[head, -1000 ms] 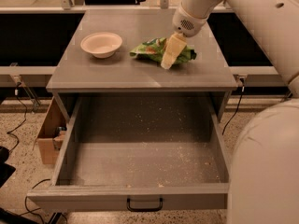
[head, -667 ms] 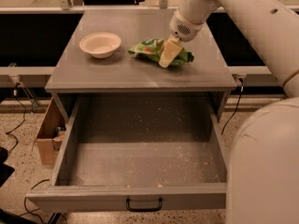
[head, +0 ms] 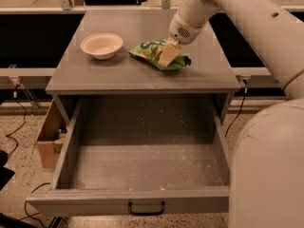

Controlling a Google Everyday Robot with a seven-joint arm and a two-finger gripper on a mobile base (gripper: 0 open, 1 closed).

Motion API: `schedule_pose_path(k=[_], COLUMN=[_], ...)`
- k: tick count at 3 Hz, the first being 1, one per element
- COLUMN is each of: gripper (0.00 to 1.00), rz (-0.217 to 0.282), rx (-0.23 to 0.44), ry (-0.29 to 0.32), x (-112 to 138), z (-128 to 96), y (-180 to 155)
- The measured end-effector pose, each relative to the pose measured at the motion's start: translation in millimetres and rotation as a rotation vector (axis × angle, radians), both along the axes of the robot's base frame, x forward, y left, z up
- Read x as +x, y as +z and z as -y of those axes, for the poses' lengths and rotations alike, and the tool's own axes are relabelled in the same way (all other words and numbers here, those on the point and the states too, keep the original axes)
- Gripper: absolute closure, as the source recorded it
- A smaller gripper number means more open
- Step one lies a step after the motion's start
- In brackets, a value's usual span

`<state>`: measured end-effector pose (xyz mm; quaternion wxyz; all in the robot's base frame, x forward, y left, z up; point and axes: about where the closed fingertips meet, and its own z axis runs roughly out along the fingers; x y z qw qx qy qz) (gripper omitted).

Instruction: Place green rice chip bag into top drawer

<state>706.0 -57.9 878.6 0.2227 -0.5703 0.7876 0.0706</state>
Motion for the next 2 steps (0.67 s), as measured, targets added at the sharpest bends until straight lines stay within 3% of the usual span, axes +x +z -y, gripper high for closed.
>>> schedule_pose_path(k=[1,2], gripper=[1.00,1.00], rz=[-0.003,0.000], rx=[-0.001,-0.039], ry=[0.002,0.014], x=[0.5,-1.2], z=[-1.3,-5.8], y=[-2.5,-1.1])
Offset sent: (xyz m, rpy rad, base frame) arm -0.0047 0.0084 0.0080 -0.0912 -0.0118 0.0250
